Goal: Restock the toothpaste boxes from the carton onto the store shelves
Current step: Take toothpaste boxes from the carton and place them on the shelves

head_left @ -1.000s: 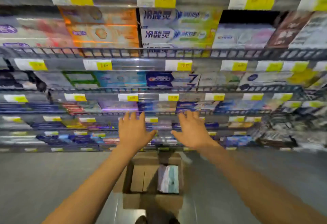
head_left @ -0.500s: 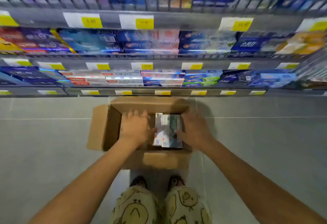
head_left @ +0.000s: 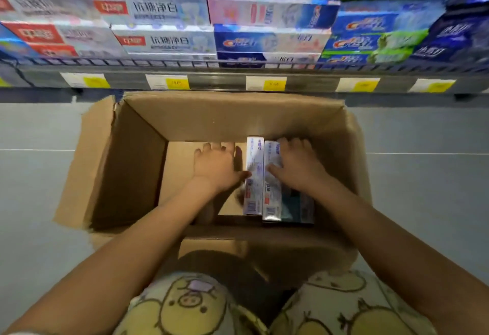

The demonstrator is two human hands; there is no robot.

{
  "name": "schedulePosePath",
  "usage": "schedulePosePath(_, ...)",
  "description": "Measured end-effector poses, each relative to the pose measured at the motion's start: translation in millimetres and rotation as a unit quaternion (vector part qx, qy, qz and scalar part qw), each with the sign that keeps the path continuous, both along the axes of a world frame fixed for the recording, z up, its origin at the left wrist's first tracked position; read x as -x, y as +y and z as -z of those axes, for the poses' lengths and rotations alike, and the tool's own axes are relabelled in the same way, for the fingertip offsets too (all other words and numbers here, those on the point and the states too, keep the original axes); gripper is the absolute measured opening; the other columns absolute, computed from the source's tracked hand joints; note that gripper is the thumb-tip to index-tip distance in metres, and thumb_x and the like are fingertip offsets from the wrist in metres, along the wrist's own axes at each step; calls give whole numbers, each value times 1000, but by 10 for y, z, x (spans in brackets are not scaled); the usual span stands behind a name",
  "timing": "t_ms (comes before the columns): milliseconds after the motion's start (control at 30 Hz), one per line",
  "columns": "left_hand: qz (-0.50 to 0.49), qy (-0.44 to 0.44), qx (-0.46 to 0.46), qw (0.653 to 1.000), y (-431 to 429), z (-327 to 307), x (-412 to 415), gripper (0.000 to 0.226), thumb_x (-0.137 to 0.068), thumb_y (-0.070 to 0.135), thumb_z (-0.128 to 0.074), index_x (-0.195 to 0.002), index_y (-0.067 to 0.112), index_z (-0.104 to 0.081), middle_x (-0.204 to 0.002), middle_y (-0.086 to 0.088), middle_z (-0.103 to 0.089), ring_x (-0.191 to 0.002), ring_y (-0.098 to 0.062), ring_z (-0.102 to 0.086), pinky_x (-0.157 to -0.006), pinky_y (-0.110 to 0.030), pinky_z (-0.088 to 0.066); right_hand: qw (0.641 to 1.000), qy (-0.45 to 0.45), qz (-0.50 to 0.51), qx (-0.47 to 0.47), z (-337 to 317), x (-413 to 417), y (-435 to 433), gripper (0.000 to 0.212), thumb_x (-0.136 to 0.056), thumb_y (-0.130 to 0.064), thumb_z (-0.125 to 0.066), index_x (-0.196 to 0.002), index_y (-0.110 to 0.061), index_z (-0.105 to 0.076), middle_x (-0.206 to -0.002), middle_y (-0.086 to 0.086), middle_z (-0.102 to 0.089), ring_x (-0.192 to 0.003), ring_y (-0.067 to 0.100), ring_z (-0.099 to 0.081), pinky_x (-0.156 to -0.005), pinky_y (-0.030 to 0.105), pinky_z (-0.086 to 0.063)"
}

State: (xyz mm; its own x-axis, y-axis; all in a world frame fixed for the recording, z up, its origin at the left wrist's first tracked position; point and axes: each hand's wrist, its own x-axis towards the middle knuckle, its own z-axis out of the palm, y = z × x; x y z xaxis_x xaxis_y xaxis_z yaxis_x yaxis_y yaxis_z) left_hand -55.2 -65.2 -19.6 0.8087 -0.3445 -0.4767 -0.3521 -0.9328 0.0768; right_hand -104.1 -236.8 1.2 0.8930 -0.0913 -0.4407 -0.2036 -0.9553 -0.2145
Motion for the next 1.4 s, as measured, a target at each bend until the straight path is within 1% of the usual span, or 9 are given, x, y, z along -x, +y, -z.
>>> schedulePosePath(167,15,41,34,998,-60,199,-139,84,-76,70,-56,-139,20,-33,-135,-18,-49,-122,-38,-46,-99,-45,-40,998,45,34,-35,242,-109,-30,64,-84,-48,-59,-135,-17,-37,-136,13,-46,-126,32,-41,-103,43,-35)
schedulePosePath(367,18,134,107,985,-228,324,-303,81,-81,55,-62,-145,25,-22,-132,-18,-54,-114,-37,-54,-85,-36,-43,996,71,52,-31,343,-135,-72,63,-85,-45,-57,-136,-17,-32,-139,16,-40,-129,33,-34,-102,43,-32)
schedulePosePath(567,-2,132,169,977,-224,487,-310,71,-76,53,-68,-129,21,-32,-105,-15,-64,-90,-34,-60,-66,-32,-38,995,80,48,-37,366,-178,-47,66,-85,-52,-54,-137,-19,-31,-141,20,-35,-131,38,-28,-102,44,-30)
schedulePosePath(667,-10,147,187,971,-215,499,-326,66,-75,54,-69,-120,20,-35,-94,-8,-60,-81,-27,-57,-65,-32,-37,994,89,49,-43,369,-172,-29,74,-84,-60,-50,-141,-22,-25,-146,18,-29,-134,39,-23,-106,46,-25)
schedulePosePath(767,-15,160,171,972,-149,546,-300,65,-73,56,-70,-115,21,-35,-98,-7,-62,-84,-26,-59,-68,-37,-46,994,92,44,-40,378,-165,-43,73,-87,-47,-53,-146,-23,-17,-149,19,-24,-136,39,-20,-108,45,-24)
schedulePosePath(967,-104,201,236,945,-63,621,-85,77,-74,52,-71,-133,22,-30,-115,-3,-62,-94,-20,-58,-79,-33,-48,990,127,28,-52,442,-144,-56,82,-88,-44,-54,-149,-30,-1,-153,20,-19,-139,42,-16,-111,48,-20)
schedulePosePath(1133,-149,164,234,946,-113,660,-68,76,-62,53,-79,-112,20,-32,-103,-2,-63,-91,-22,-62,-74,-39,-53,989,123,35,-80,467,-141,-76,76,-87,-41,-54,-148,-32,-10,-148,19,-31,-134,40,-28,-107,48,-30)
schedulePosePath(1233,-198,134,243,940,-109,627,-56,77,-61,51,-82,-110,18,-33,-99,-1,-59,-89,-21,-60,-68,-35,-50,989,118,39,-86,480,-130,-57,72,-88,-41,-55,-146,-31,-14,-144,19,-36,-131,40,-34,-104,47,-35)
schedulePosePath(1400,-354,181,276,875,-22,600,-74,82,-57,29,-89,-120,13,-37,-111,-5,-60,-98,-22,-60,-80,-39,-55,990,100,37,-87,500,-136,-85,65,-88,-41,-54,-143,-26,-21,-141,19,-39,-129,38,-36,-100,43,-36)
